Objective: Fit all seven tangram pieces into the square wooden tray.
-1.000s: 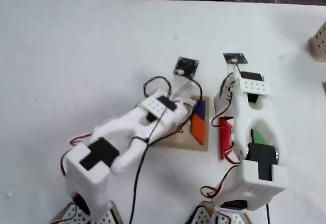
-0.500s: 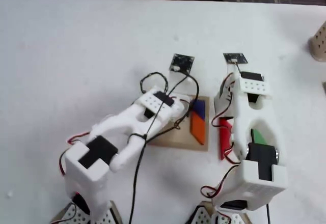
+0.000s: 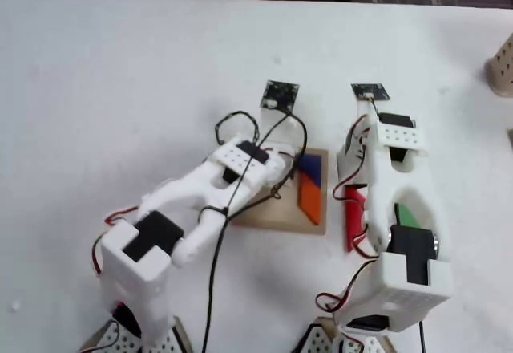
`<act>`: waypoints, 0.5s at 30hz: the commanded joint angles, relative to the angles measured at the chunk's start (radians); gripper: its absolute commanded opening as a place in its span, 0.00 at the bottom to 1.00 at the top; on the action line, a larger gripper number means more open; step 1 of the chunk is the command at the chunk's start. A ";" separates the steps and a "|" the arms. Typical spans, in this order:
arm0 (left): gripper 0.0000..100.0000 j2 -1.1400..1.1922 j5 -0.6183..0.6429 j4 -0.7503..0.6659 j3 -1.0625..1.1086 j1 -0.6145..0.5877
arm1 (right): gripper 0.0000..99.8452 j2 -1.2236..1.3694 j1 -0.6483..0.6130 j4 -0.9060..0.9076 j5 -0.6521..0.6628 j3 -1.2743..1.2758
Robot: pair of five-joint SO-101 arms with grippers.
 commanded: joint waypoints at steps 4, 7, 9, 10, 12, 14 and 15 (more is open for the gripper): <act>0.02 -0.236 0.002 0.063 0.054 -0.002 | 0.02 -0.054 0.007 -0.013 -0.009 0.008; 0.02 -0.366 0.002 0.061 0.143 -0.010 | 0.02 -0.061 0.007 -0.013 -0.009 0.008; 0.02 -0.449 0.000 0.057 0.198 -0.038 | 0.02 -0.064 0.012 -0.013 -0.009 0.006; 0.02 -0.479 0.000 0.038 0.227 -0.056 | 0.02 -0.065 0.021 -0.012 -0.012 0.005; 0.02 -0.526 0.000 -0.025 0.295 -0.116 | 0.02 -0.076 0.041 -0.002 -0.014 -0.012; 0.02 -0.535 0.000 -0.137 0.362 -0.182 | 0.02 -0.105 0.084 0.042 -0.009 -0.037; 0.02 -0.530 0.000 -0.199 0.390 -0.217 | 0.02 -0.120 0.104 0.070 -0.009 -0.049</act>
